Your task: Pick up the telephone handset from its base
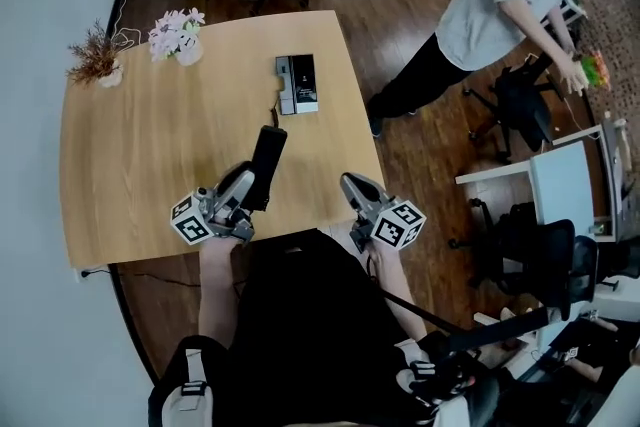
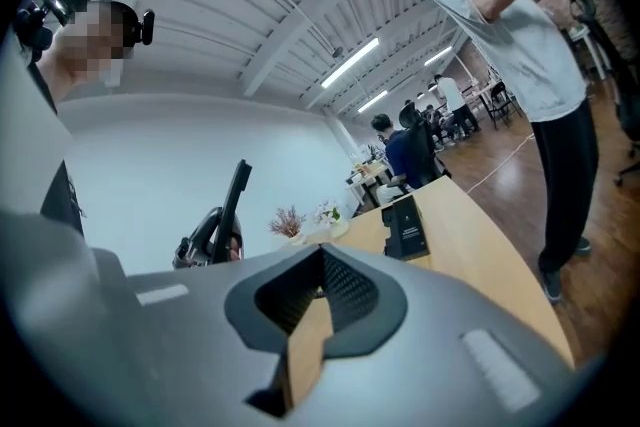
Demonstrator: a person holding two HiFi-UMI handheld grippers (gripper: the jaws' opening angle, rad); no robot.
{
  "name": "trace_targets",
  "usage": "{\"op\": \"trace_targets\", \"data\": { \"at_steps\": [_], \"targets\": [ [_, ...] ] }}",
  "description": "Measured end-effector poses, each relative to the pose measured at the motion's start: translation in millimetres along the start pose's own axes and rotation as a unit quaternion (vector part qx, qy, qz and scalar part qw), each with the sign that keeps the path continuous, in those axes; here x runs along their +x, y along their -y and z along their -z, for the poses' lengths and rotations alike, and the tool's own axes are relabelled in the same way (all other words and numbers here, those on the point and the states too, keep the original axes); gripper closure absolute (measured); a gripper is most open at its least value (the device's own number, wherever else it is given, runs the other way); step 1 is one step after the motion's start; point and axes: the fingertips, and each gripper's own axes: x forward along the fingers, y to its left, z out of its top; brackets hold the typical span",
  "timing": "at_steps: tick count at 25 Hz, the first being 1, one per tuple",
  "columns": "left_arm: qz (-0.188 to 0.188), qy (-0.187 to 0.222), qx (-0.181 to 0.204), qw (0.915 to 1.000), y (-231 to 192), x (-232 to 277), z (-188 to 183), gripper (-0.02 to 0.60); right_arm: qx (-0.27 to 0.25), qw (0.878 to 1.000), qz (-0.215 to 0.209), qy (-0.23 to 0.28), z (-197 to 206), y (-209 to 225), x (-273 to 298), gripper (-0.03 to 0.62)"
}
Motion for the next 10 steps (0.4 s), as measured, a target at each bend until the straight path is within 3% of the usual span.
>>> {"op": "trace_targets", "data": {
  "at_steps": [10],
  "targets": [
    [0.009,0.048,-0.037,0.9981,-4,-28,6,0.502,-0.016,1.000,0.010,-0.012,20,-26,-9,0.591]
  ]
}}
